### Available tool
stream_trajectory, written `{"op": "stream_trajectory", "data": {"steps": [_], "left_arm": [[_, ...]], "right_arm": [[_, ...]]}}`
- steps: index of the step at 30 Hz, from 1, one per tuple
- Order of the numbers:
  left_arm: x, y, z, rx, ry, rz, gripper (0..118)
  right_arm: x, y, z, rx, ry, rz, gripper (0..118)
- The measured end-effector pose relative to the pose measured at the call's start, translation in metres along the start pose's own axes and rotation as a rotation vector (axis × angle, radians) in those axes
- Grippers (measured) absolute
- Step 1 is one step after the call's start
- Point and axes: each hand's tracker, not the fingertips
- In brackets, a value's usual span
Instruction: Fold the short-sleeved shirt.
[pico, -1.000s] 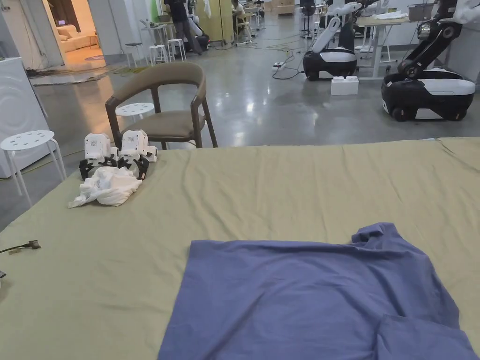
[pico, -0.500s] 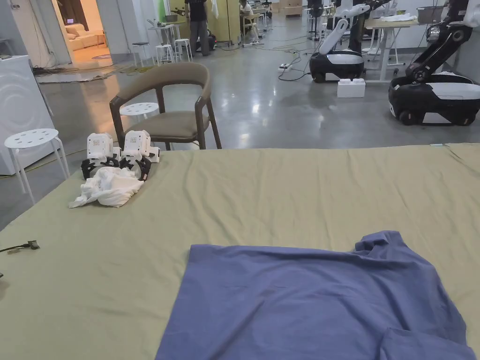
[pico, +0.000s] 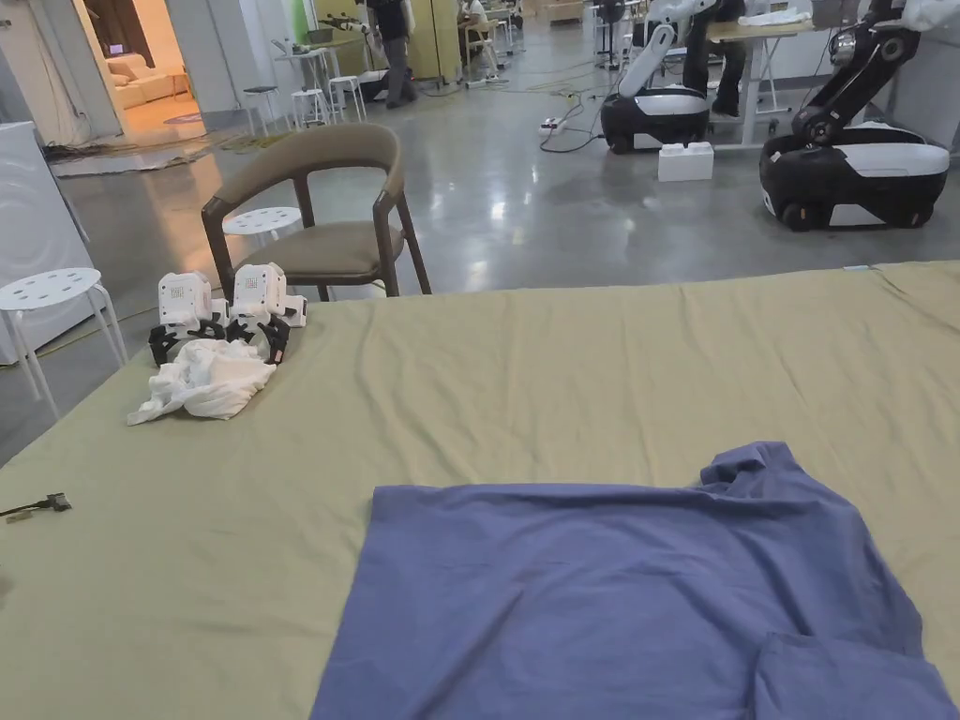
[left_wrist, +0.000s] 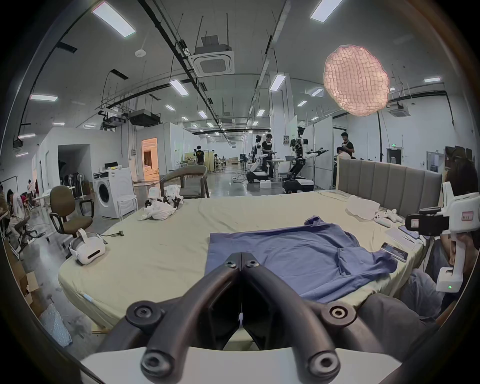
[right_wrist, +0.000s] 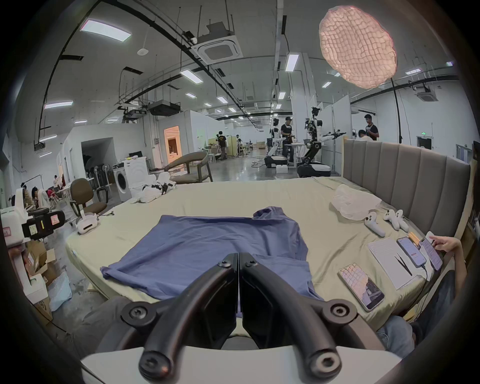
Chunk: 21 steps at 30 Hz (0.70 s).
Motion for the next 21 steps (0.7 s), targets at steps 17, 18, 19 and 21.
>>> {"op": "stream_trajectory", "data": {"steps": [17,18,19,21], "left_arm": [[-0.084,-0.083,-0.094,-0.317,0.044,0.213,40],[-0.089,-0.095,-0.102,-0.336,0.048,0.235,40],[-0.092,-0.104,-0.111,-0.356,0.053,0.247,40],[-0.097,-0.120,-0.128,-0.410,0.070,0.256,42]], "right_arm": [[-0.004,-0.020,-0.008,-0.074,0.018,0.017,0],[-0.003,-0.022,-0.008,-0.081,0.015,0.018,0],[-0.002,-0.024,-0.008,-0.089,0.011,0.019,0],[0.002,-0.027,-0.009,-0.105,0.004,0.012,0]]}}
